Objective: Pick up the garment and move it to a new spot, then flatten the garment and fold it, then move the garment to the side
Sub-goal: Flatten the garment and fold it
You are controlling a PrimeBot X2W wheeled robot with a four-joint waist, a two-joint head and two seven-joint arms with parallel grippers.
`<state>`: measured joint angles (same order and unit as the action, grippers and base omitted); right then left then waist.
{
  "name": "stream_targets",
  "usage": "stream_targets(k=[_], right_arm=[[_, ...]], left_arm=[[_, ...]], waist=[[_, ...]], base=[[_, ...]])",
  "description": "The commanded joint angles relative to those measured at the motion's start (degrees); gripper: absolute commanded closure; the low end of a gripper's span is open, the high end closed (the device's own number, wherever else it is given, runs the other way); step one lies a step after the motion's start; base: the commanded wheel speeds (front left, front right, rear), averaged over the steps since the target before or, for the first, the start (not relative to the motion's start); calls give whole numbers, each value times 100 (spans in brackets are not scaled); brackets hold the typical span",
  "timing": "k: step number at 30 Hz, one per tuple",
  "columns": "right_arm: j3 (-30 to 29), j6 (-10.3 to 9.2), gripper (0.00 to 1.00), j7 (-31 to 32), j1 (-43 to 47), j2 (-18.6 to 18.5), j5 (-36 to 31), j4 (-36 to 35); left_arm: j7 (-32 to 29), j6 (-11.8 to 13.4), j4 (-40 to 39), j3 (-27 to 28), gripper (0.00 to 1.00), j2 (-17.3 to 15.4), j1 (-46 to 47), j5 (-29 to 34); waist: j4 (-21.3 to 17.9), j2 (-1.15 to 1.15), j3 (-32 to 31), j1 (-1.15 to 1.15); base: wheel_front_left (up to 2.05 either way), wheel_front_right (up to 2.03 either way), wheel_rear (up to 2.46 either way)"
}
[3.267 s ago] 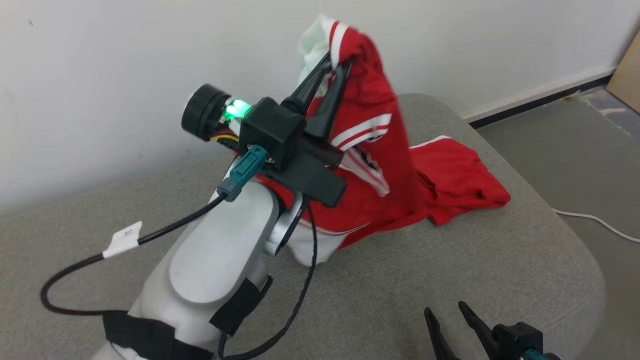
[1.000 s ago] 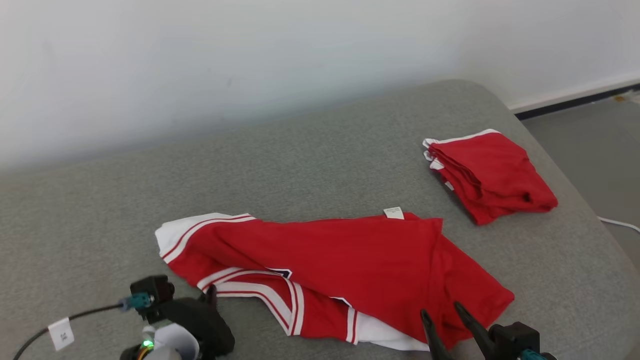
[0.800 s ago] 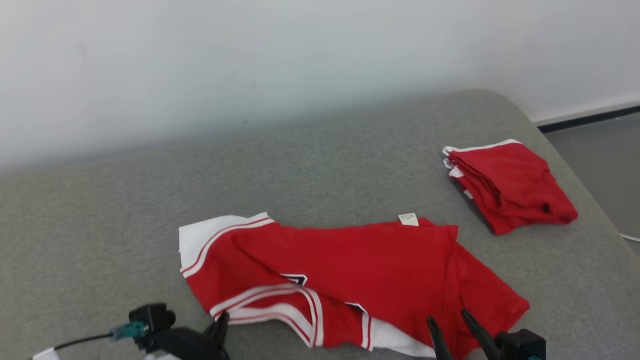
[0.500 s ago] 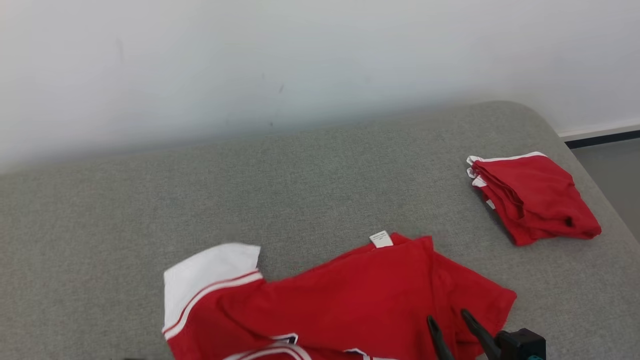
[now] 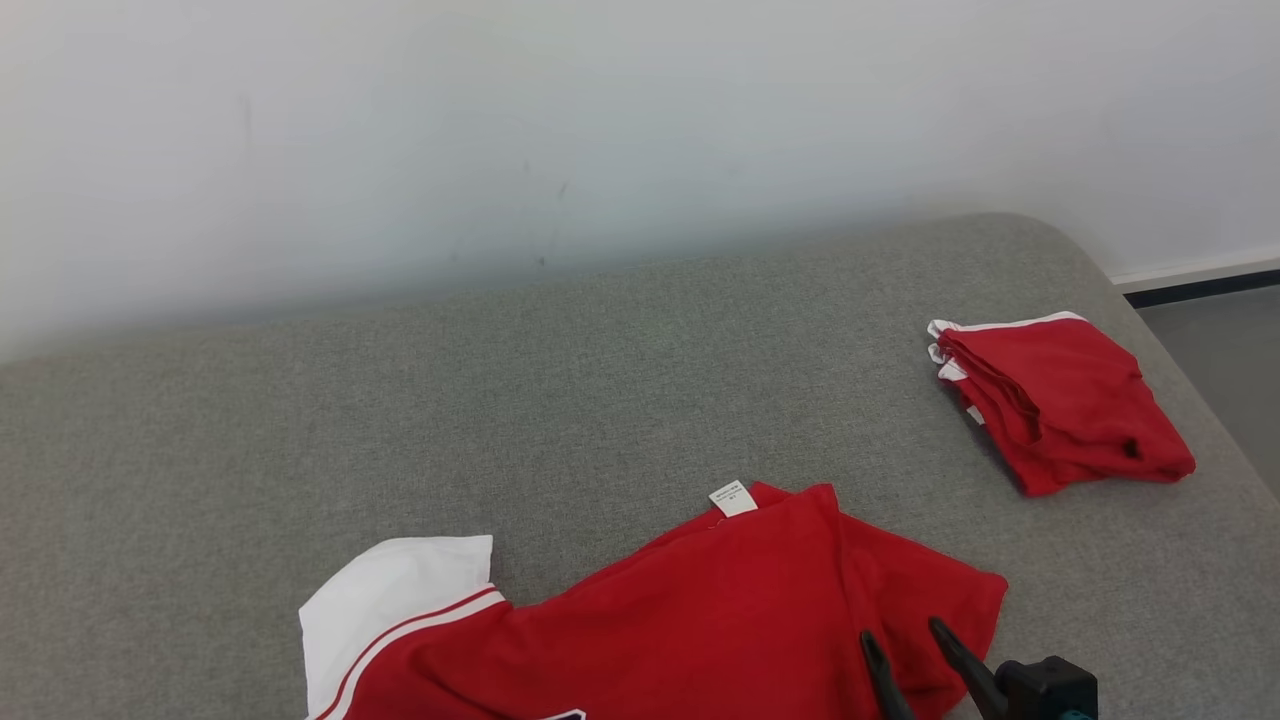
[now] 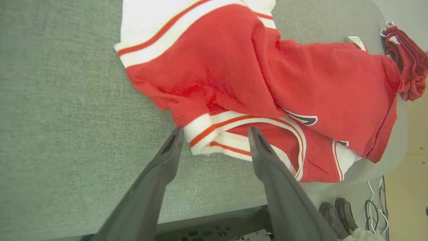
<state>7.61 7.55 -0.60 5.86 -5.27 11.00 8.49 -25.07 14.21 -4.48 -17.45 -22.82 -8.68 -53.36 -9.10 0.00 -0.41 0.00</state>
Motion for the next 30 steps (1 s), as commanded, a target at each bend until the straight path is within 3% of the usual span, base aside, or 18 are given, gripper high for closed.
stream_targets(k=[1,6,10,16,24,26,27,30], right_arm=[[1,-11,0,-34,-2,5,7,7],[-18,-12,0,-49,19,10,14,1],[-7,-11,0,-33,-32,-3,15,-16],[109,-11,0,-6,-182,-51,5,-71],[93,-11,0,-25,-198,-74,8,-52],[73,-11,0,-15,-207,-71,-1,-54],[68,-11,0,-10,-216,-67,-11,-58],[70,-11,0,-9,-217,-60,-29,-58]], left_arm=[[-12,75,-148,91,0,-95,-140,-34],[300,609,-429,547,0,-368,-70,369],[912,703,179,673,0,-242,631,755],[1068,409,1977,255,0,89,1847,1021],[1274,68,3496,10,0,291,2624,1145],[1325,-31,3771,-57,52,321,2723,1186],[1376,-99,3874,-80,100,345,2768,1185],[1491,-274,4042,-127,100,407,2861,1170]], waist=[[-6,0,-6,0],[-19,0,33,0],[-1,0,146,0],[-93,0,389,0],[-211,0,518,0],[-205,0,512,0],[-196,0,505,0],[-169,0,485,0]], base=[[0,0,0],[0,0,0],[0,0,0],[0,0,0],[0,0,0],[0,0,0],[0,0,0],[0,0,0]])
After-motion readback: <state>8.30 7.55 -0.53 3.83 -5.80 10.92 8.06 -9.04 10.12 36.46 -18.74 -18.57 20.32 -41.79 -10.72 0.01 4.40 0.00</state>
